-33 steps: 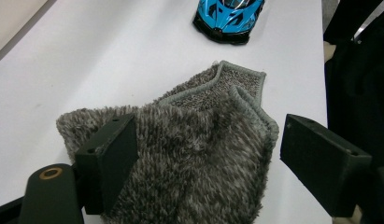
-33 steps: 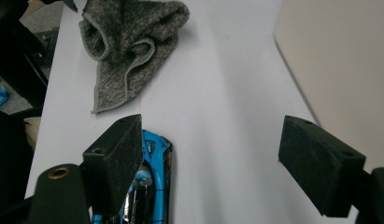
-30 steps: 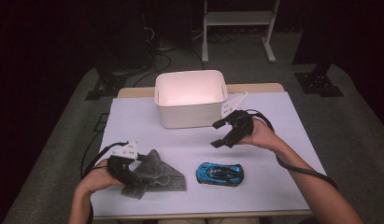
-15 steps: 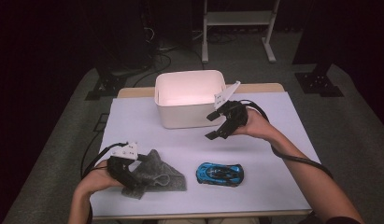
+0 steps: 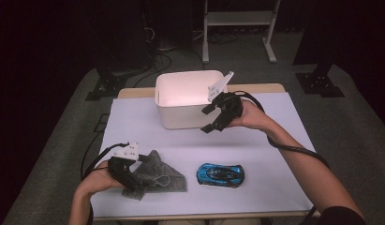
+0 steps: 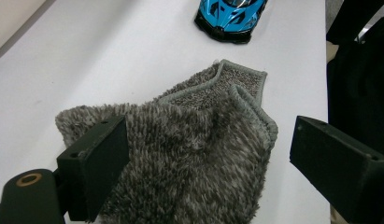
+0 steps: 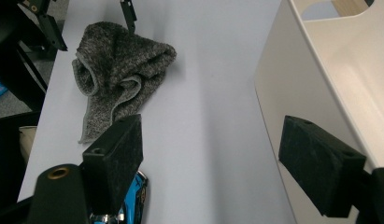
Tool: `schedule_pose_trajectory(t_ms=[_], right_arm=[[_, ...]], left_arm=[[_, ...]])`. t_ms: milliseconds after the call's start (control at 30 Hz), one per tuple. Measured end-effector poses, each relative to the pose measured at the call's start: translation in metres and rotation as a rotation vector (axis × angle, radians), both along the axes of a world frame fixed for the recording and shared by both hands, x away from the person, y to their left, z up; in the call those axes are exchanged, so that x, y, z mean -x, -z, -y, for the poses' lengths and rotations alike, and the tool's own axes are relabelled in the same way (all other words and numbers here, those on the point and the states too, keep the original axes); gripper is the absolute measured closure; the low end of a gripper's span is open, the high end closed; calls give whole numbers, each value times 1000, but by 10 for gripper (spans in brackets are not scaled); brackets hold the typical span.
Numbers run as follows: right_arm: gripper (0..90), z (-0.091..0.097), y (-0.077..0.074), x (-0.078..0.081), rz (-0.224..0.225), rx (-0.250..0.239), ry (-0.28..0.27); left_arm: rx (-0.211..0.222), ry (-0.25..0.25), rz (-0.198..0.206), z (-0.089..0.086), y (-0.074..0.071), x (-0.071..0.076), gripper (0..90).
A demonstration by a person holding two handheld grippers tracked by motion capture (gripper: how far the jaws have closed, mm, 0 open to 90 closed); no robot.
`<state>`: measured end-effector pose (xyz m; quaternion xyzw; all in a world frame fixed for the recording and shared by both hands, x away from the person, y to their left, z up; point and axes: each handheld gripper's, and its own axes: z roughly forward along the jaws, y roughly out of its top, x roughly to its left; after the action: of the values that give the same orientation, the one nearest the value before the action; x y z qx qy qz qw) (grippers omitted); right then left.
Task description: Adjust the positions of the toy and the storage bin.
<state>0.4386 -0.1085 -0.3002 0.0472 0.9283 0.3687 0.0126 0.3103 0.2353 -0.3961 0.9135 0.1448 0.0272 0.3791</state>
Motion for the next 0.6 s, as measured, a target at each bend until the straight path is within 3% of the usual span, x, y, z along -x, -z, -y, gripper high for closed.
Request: schedule_pose_trajectory(t_ms=[600], right_arm=[[205,-20,-15,-26,17,50,-8]], left_arm=[[7,-7,2,-4,-1,3,101]])
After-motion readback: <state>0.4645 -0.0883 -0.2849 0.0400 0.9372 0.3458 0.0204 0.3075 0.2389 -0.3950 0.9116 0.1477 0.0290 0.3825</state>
